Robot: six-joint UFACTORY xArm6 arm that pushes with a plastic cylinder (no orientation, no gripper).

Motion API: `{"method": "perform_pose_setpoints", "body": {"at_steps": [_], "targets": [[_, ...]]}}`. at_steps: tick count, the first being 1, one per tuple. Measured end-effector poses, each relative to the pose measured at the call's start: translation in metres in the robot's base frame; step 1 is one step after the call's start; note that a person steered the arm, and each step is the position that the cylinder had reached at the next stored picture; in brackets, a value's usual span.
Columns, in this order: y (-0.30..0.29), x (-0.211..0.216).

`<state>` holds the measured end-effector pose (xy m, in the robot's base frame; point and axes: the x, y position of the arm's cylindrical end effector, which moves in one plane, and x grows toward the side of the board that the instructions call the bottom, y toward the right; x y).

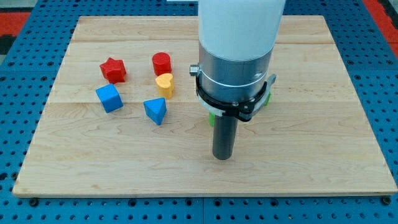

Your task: Slide the blue triangle to the left

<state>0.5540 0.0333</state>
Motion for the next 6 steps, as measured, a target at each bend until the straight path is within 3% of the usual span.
{"method": "perform_pose_setpoints", "body": {"at_steps": [2,4,6], "targets": [[-0.006,-0.036],[-0.085,-0.040],[-0.085,-0.101]]}}
